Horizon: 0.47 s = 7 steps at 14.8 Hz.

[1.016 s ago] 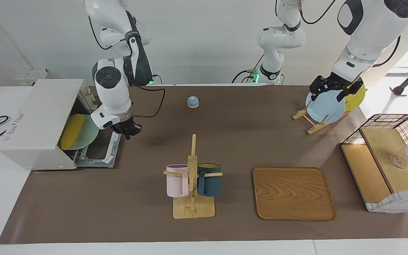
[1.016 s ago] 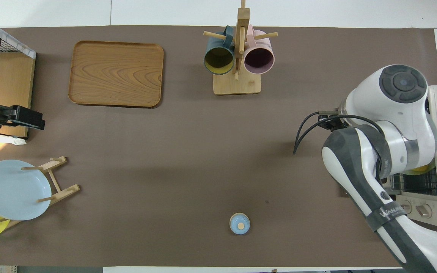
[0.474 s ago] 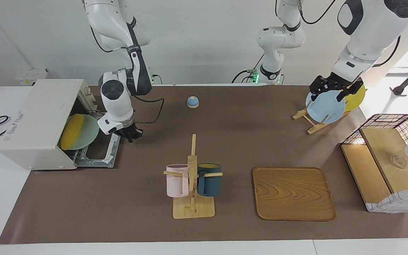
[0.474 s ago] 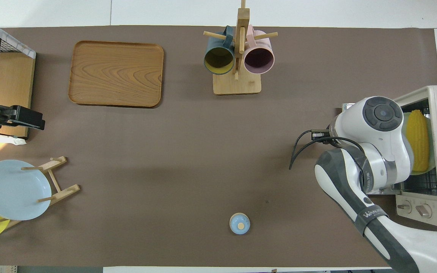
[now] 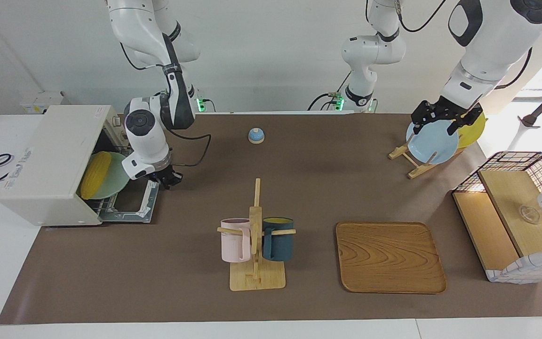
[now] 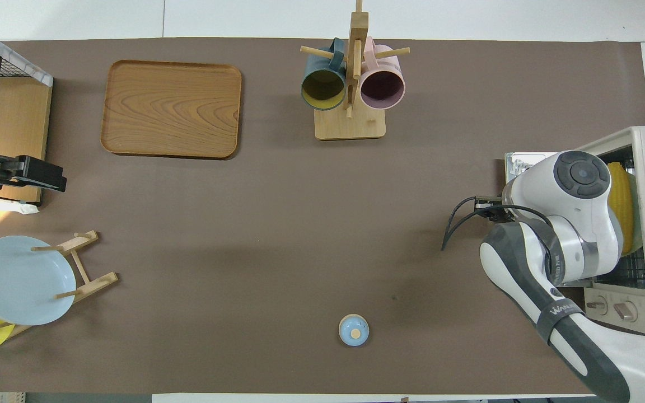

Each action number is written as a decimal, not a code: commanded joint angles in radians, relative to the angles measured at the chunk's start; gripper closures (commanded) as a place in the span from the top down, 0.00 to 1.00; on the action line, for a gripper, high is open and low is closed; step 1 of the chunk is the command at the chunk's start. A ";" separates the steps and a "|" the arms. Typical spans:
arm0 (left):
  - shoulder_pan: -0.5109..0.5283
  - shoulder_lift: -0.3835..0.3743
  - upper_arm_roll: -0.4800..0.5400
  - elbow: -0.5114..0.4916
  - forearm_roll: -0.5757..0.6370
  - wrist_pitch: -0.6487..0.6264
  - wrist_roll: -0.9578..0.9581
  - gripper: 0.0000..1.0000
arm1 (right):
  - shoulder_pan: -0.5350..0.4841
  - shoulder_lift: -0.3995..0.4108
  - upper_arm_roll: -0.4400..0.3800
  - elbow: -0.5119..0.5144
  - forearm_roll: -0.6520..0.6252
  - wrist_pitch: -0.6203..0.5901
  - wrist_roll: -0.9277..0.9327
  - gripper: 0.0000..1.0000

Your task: Put corn in oven

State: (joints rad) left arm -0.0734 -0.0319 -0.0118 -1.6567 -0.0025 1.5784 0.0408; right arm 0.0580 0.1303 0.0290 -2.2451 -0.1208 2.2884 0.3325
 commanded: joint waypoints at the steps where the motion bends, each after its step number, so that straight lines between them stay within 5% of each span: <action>1: 0.009 -0.022 -0.007 -0.021 0.012 0.012 0.008 1.00 | -0.010 -0.004 0.006 -0.028 -0.006 0.035 -0.004 0.00; 7: 0.007 -0.022 -0.007 -0.021 0.012 0.012 0.008 1.00 | -0.023 0.002 0.005 -0.041 -0.057 0.056 -0.006 0.00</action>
State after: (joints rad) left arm -0.0734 -0.0319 -0.0118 -1.6567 -0.0025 1.5784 0.0408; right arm 0.0534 0.1314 0.0288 -2.2731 -0.1450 2.3181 0.3325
